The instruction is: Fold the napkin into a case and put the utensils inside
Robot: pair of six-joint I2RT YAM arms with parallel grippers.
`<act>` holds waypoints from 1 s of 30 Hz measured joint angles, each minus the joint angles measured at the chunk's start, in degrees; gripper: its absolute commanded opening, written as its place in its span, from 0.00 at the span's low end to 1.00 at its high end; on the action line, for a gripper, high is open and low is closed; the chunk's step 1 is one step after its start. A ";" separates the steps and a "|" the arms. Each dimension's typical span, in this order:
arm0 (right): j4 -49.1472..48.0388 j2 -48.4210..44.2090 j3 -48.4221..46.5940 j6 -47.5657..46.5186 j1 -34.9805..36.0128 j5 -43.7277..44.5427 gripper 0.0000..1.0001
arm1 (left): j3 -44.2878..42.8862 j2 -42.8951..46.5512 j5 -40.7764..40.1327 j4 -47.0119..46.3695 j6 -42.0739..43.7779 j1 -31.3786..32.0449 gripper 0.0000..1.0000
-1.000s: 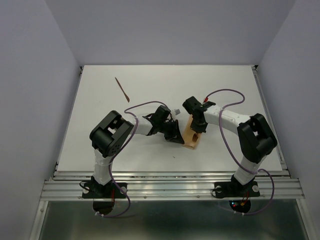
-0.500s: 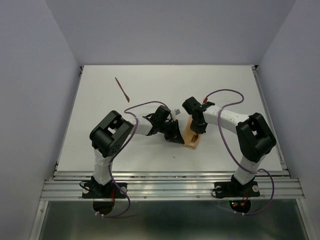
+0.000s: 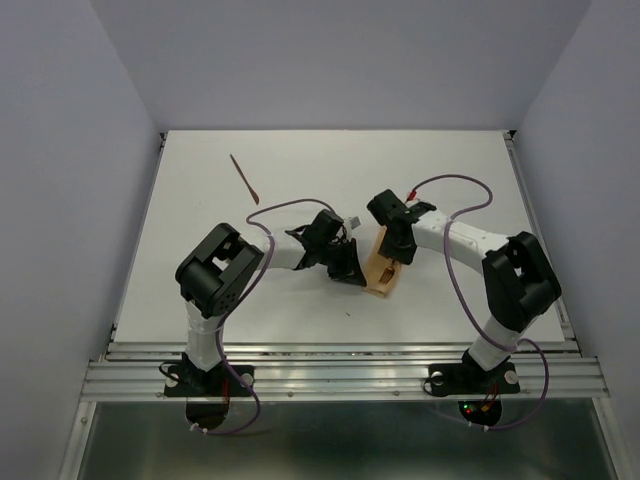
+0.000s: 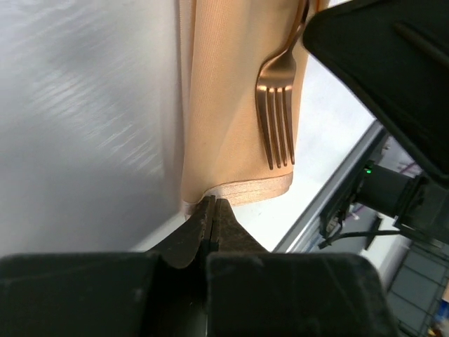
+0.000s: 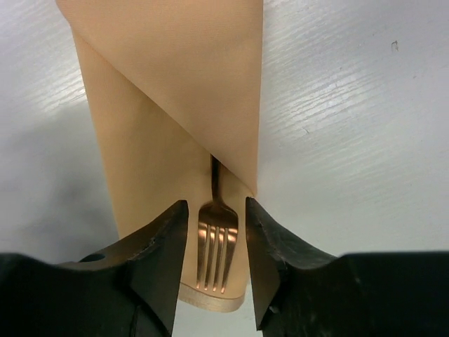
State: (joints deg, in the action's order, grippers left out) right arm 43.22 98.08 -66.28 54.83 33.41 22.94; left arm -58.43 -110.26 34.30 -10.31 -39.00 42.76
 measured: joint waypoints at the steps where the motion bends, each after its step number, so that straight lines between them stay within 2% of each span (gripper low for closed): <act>1: 0.07 -0.31 0.00 -0.17 0.00 0.02 0.50 | -0.15 0.26 -0.63 0.74 0.22 0.02 0.20; 2: 0.17 -1.14 0.00 -0.33 0.00 0.11 0.63 | -0.68 0.76 -1.90 2.38 0.94 0.00 0.27; 4: 0.28 -2.71 0.00 -0.76 0.00 0.52 0.78 | -1.84 1.38 -3.98 5.05 2.05 0.00 0.36; 7: 0.57 -6.93 0.00 -2.21 0.04 2.21 0.86 | -3.98 2.73 -7.63 9.60 4.02 0.00 0.51; 8: 0.66 -8.26 0.00 -2.45 0.04 3.04 0.86 | -4.66 3.26 -8.61 10.99 4.48 0.00 0.59; 10: 1.05 -10.75 0.00 -3.08 -0.09 4.70 0.87 | -6.14 4.79 -10.67 13.73 5.70 0.00 0.64; 17: 1.42 -14.58 0.00 -5.31 -3.98 7.02 0.89 | -12.57 8.79 -16.06 21.38 9.75 -1.97 0.72; 20: 1.51 -15.23 0.02 -6.25 -5.64 8.09 0.90 | -14.34 9.64 -18.10 23.58 11.50 -5.86 0.76; 24: 1.55 -15.96 0.79 -6.91 -5.73 8.31 0.90 | -17.94 9.73 -24.83 27.69 13.38 -16.59 0.92; 28: 1.62 -15.98 1.95 -7.34 -5.68 8.02 0.90 | -24.35 6.88 -34.86 30.93 14.14 -24.87 0.91; 29: 1.64 -15.98 2.12 -7.45 -5.68 7.96 0.90 | -26.84 5.25 -36.65 31.69 14.36 -26.10 0.90; 30: 1.62 -15.98 2.25 -7.54 -5.68 7.87 0.91 | -29.40 3.54 -37.92 31.91 14.64 -27.08 0.83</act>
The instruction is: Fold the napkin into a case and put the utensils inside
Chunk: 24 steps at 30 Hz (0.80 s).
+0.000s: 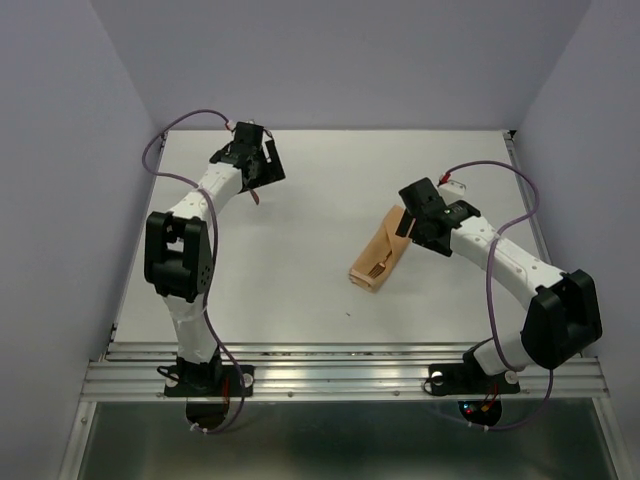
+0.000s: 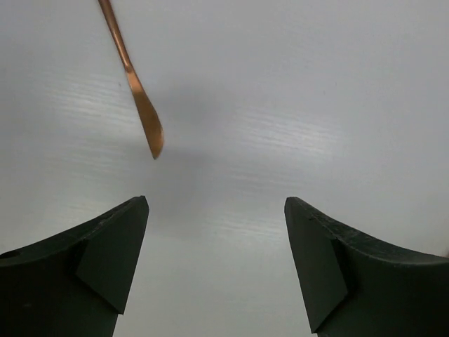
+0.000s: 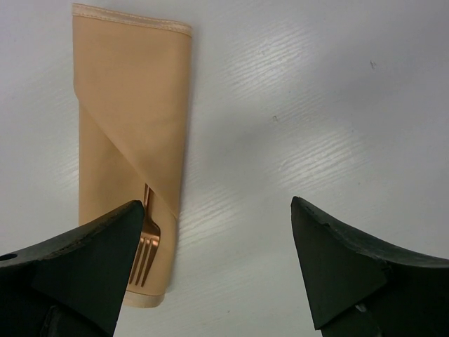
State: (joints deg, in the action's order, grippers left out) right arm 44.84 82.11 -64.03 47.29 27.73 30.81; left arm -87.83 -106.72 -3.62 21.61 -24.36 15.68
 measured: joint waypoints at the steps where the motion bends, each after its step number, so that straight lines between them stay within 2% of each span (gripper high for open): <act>1: 0.02 0.00 0.02 -0.09 0.00 -0.04 0.91 | -2.49 -2.16 -0.98 0.28 0.20 -0.94 0.81; 3: -0.04 0.00 0.02 -0.39 0.00 -0.17 0.91 | -7.39 -5.90 -2.47 2.78 0.81 -1.95 0.74; 5: -0.07 0.00 0.02 -0.59 0.00 -0.31 0.91 | -15.15 -12.13 -4.02 4.22 1.44 -2.78 0.71; 10: -0.07 0.00 0.13 -0.66 0.00 -0.61 0.91 | -25.51 -22.40 -6.99 7.04 2.01 -4.13 0.70; 17: -0.28 0.59 0.13 -1.09 0.00 -1.22 0.91 | -34.32 -31.47 -11.61 11.74 2.03 -4.57 0.66; 20: -0.28 2.03 0.13 -1.38 0.00 -1.27 0.92 | -34.88 -32.85 -12.52 12.41 2.01 -4.70 0.62; 24: -0.28 3.91 0.13 -1.81 0.00 -1.29 0.92 | -34.88 -33.83 -13.60 12.79 1.77 -4.92 0.61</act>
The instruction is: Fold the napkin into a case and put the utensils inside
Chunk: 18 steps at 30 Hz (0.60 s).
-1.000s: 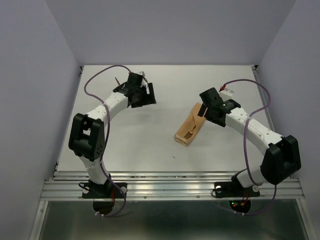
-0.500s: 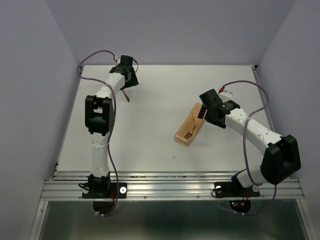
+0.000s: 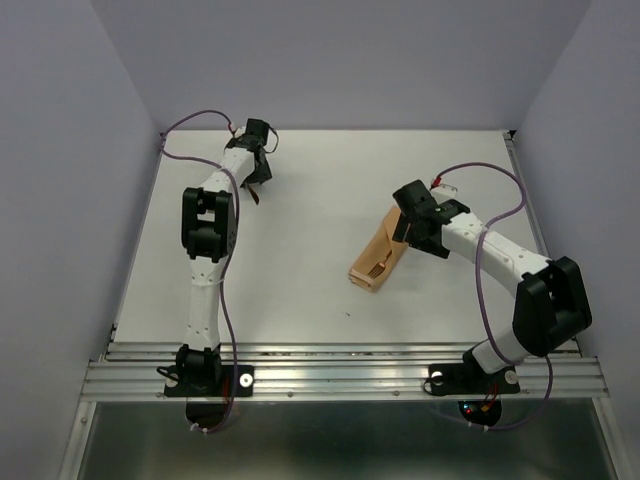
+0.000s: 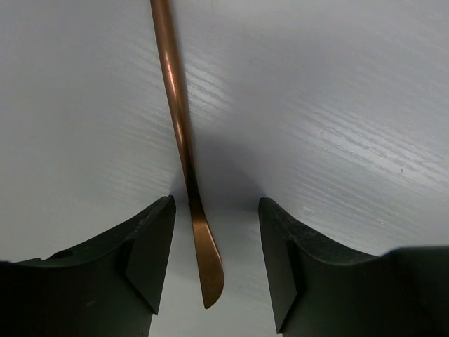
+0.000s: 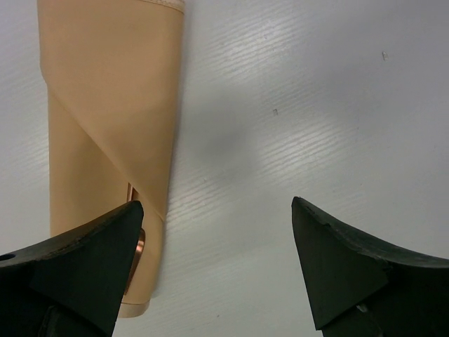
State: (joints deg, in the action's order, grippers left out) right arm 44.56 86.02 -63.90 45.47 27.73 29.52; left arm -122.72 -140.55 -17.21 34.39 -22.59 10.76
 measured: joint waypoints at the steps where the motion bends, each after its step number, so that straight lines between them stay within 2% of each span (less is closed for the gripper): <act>1: 0.00 0.37 -0.02 -0.09 0.00 0.02 0.92 | 0.00 -0.09 0.07 -0.04 -0.20 -0.15 0.61; 5: 0.00 1.11 -0.02 -0.31 0.00 0.00 0.92 | 0.24 -0.11 0.85 -0.70 -0.70 -0.96 0.58; 7: -0.02 1.40 -0.02 -0.33 0.00 0.00 0.92 | 0.39 -0.11 1.68 -1.11 -0.85 -1.38 0.53; 10: -0.02 1.70 -0.02 -0.44 0.00 0.00 0.92 | 0.44 -0.26 2.64 -1.53 -0.85 -1.77 0.42; 11: -0.02 1.75 -0.02 -0.46 0.00 0.00 0.92 | 0.37 -0.33 2.93 -1.66 -0.83 -1.90 0.35; 12: -0.02 1.75 -0.02 -0.46 0.00 0.00 0.92 | 0.15 -0.42 3.15 -1.68 -0.74 -2.05 0.19; 14: -0.02 1.75 -0.02 -0.48 0.00 0.00 0.92 | -0.07 -0.57 3.41 -1.55 -0.70 -2.29 0.02; 18: -0.02 1.75 -0.02 -0.46 0.00 0.00 0.92 | -0.85 -0.94 4.81 -1.53 -0.13 -2.97 0.00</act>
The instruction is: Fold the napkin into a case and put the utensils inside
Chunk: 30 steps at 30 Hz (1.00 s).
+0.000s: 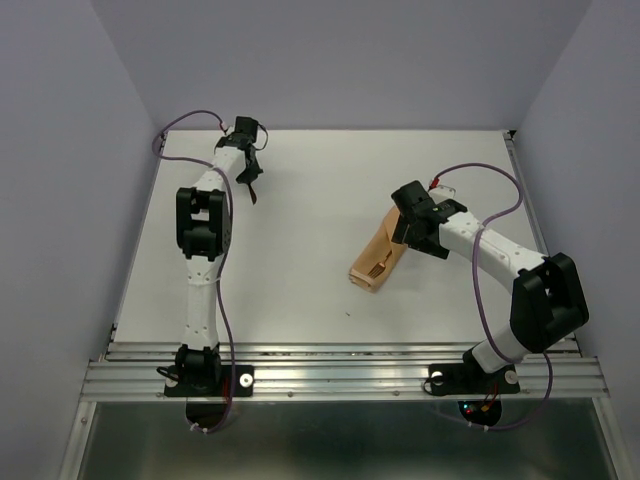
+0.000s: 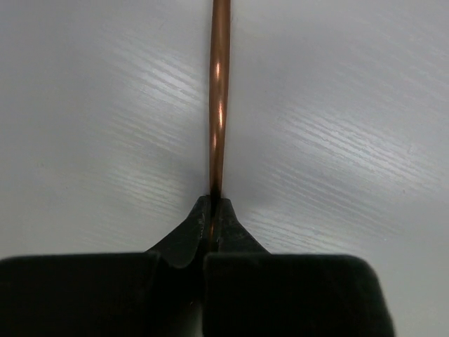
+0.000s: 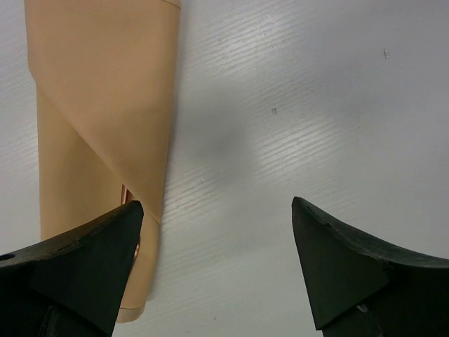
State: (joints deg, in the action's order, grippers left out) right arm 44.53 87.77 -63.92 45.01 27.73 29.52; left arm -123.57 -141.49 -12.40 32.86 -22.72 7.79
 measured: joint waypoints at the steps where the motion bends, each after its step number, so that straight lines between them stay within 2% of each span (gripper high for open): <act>1: 0.00 0.00 0.00 0.00 0.00 0.00 0.92 | 0.00 0.02 0.28 -0.04 0.20 -0.04 0.00; 5: 0.00 0.00 0.00 0.02 0.00 -0.02 0.92 | 4.09 2.21 1.55 -3.28 1.64 -0.11 0.00; 10: -0.11 0.00 0.00 -0.04 -0.31 -0.52 0.92 | 17.51 10.19 3.19 -7.87 4.63 0.96 0.00; 14: -0.72 0.00 0.00 -0.61 -1.51 -1.86 0.92 | 26.29 16.50 4.13 -7.89 6.93 4.59 0.00; 18: -2.19 0.52 -0.46 -2.19 -5.77 -4.28 0.92 | 33.38 22.77 6.91 -9.55 8.17 9.35 0.00; 25: -4.72 9.77 -7.96 -5.70 -14.93 -9.14 0.92 | 41.13 29.77 11.98 -12.04 8.61 14.21 0.00; 30: -5.57 17.75 -16.35 -7.37 -18.69 -10.34 0.92 | 43.15 30.47 12.92 -12.92 8.68 16.98 0.00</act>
State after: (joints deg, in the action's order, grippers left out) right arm 38.96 105.51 -80.27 37.65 9.04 19.18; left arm -80.42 -111.02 0.51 19.94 -14.04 24.77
